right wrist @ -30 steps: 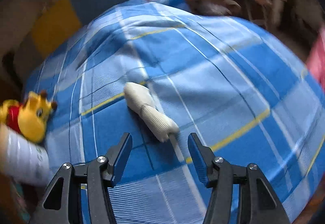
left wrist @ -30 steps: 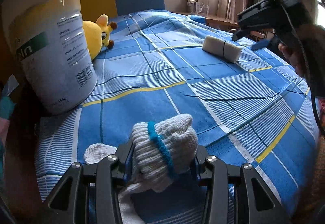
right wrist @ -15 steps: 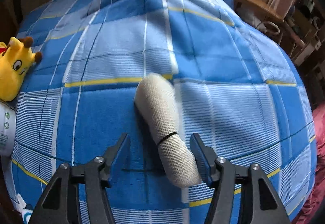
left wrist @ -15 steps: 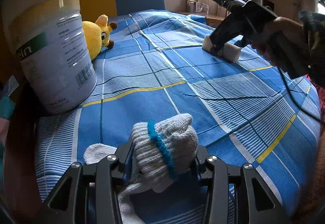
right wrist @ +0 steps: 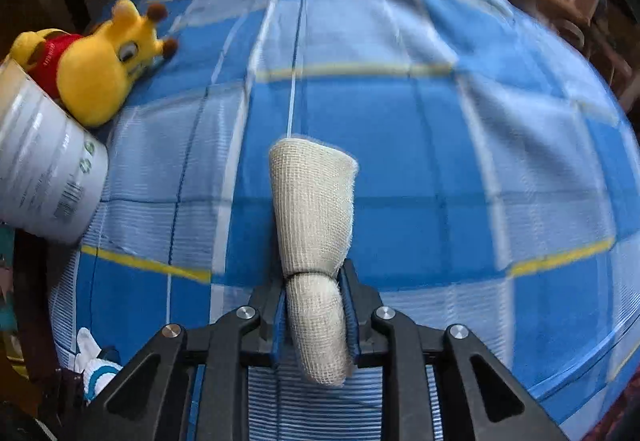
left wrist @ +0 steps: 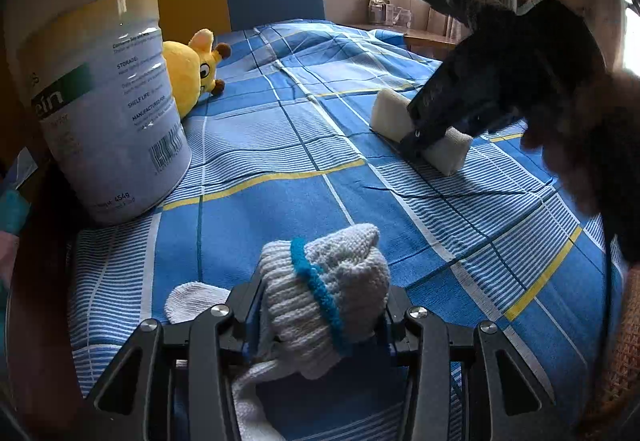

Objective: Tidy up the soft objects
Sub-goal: 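Grasp the beige rolled cloth with the right tool while the left tool holds the sock, then carry the white sock into the gold tray and open the left tool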

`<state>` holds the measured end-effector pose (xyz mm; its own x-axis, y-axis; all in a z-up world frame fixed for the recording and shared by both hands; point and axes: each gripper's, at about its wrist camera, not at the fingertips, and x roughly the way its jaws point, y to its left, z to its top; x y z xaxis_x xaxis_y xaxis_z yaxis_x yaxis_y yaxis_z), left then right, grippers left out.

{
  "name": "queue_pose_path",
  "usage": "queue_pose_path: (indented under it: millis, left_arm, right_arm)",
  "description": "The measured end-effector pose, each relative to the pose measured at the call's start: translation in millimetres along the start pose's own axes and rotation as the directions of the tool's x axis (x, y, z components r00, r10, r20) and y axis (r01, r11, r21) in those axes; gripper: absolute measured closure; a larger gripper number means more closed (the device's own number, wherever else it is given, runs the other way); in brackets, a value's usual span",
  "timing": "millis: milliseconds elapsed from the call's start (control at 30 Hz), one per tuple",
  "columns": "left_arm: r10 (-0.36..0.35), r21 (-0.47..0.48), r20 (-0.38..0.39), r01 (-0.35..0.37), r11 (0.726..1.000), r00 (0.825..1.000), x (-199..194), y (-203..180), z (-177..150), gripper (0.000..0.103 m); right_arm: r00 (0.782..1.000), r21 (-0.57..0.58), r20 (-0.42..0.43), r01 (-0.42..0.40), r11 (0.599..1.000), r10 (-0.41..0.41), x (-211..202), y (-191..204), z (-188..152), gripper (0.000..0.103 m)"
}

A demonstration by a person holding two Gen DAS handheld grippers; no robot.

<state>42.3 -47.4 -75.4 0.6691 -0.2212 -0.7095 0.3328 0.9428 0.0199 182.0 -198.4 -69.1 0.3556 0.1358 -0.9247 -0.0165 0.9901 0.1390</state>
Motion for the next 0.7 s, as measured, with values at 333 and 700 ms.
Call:
queue_pose_path:
  millis: [333,700]
  left_arm:
    - [0.004,0.000,-0.014,-0.004,1.000,1.000,-1,1,2,0.058]
    - [-0.003,-0.009,-0.006,0.003,1.000,1.000,-40,7,11,0.059]
  right_arm:
    - [1.000,0.008,0.021,-0.007,1.000,0.007,-2,-2,-8,0.080]
    - [0.999,-0.063,0.047,0.029,0.998,-0.026,-4,4,-15,0.080]
